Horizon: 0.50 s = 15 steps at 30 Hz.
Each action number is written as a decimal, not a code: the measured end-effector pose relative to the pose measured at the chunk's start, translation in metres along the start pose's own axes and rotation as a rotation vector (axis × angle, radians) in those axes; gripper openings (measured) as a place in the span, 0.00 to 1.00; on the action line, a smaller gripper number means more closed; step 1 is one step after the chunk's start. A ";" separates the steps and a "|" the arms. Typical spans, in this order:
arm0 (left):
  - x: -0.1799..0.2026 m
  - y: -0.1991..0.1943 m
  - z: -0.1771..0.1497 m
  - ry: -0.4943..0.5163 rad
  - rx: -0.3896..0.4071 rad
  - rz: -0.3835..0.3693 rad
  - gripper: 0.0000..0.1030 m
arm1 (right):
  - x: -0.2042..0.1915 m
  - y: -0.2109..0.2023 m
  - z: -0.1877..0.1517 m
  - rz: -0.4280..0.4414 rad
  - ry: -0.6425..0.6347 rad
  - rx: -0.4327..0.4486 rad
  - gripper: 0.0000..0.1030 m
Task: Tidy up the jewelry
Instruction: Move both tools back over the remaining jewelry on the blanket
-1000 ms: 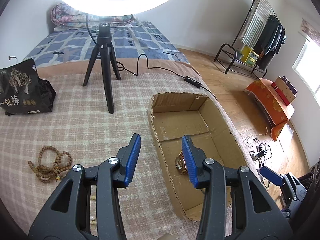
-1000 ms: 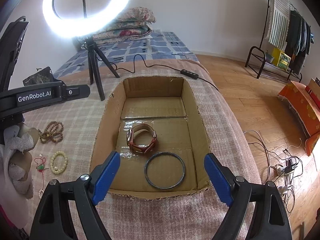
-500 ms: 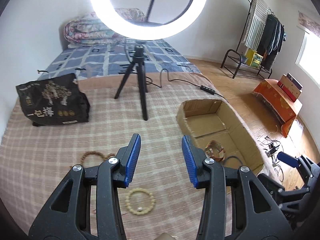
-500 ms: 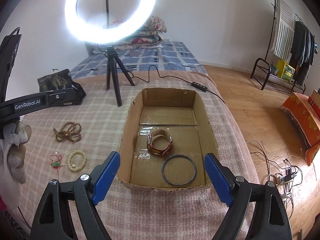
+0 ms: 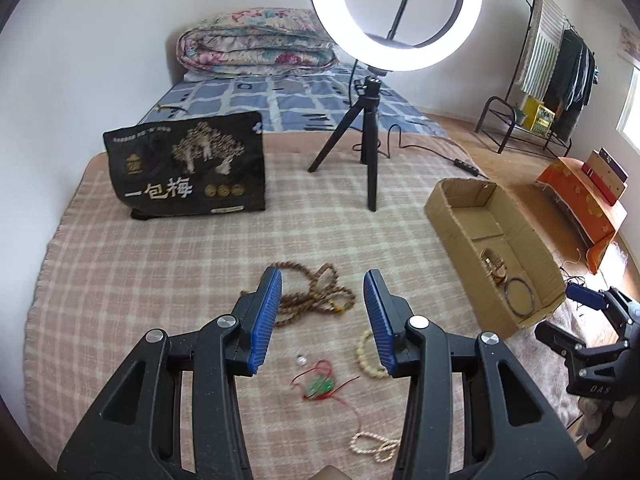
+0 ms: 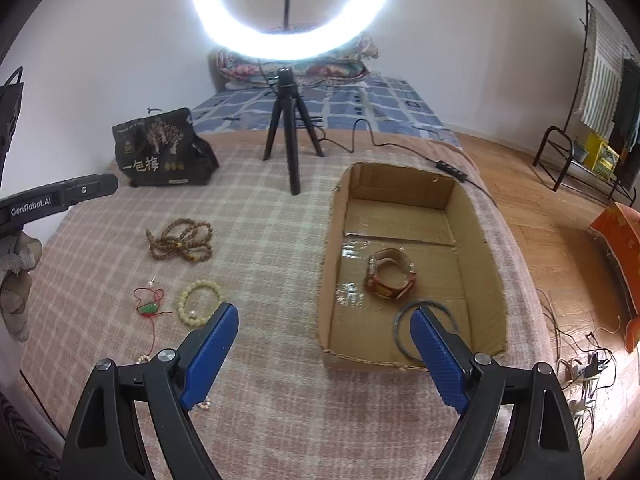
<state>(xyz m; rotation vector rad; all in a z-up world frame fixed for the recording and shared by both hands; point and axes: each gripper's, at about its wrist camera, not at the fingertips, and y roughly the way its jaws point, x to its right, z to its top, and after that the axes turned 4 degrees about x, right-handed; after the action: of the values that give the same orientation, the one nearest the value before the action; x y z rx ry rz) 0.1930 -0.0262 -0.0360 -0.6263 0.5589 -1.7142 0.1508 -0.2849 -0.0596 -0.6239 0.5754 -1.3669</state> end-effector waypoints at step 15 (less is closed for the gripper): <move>-0.027 0.006 -0.038 -0.002 -0.091 -0.026 0.42 | -0.036 0.042 0.008 0.115 0.028 -0.128 0.81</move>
<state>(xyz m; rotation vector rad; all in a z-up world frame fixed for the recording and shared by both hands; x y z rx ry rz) 0.1774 0.0006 -0.0715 -0.7020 0.6323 -1.7194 0.1814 -0.2447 -0.0826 -0.6657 0.7153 -1.2389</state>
